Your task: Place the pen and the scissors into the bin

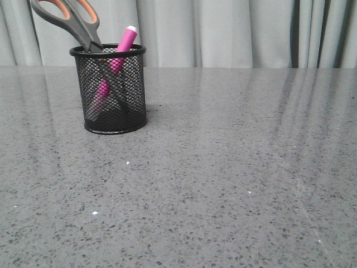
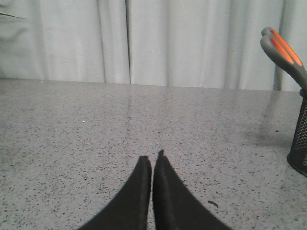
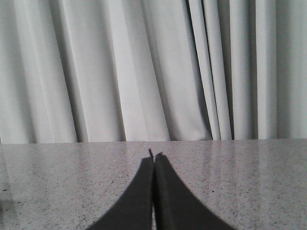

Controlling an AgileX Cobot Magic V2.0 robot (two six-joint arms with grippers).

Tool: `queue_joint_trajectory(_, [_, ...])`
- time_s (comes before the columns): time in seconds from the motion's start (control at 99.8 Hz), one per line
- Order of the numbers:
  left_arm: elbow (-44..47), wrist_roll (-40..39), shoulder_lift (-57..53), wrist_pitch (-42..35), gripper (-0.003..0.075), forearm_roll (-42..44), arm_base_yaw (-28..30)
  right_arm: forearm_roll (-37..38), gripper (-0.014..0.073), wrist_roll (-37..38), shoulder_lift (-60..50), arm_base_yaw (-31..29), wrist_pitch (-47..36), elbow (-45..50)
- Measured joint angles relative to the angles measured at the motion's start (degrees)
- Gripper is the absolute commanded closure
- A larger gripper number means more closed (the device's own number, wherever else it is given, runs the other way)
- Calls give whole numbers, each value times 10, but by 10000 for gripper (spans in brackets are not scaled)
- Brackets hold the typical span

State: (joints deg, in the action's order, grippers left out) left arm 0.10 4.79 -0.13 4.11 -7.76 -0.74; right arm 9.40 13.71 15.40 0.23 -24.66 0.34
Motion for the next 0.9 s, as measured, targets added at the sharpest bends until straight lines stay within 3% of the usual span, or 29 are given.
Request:
queue_joint_trajectory(0.14, [0,0,0,0,742,0,0,-1,669,0,-5,0,15,0])
queue_joint_trajectory(0.341, [0,0,0,0,741,0,0,-42,669,-15,-40,0,126,0])
queue_joint_trajectory(0.471, [0,0,0,0,742,0,0,-73,669,-76,-68,0,189,0])
queue_joint_trajectory(0.632, [0,0,0,0,742,0,0,-89,669,-159,-112,0,203,1])
queue_joint_trajectory(0.902, [0,0,0,0,742,0,0,-103,669,-178,-158,0,314,1])
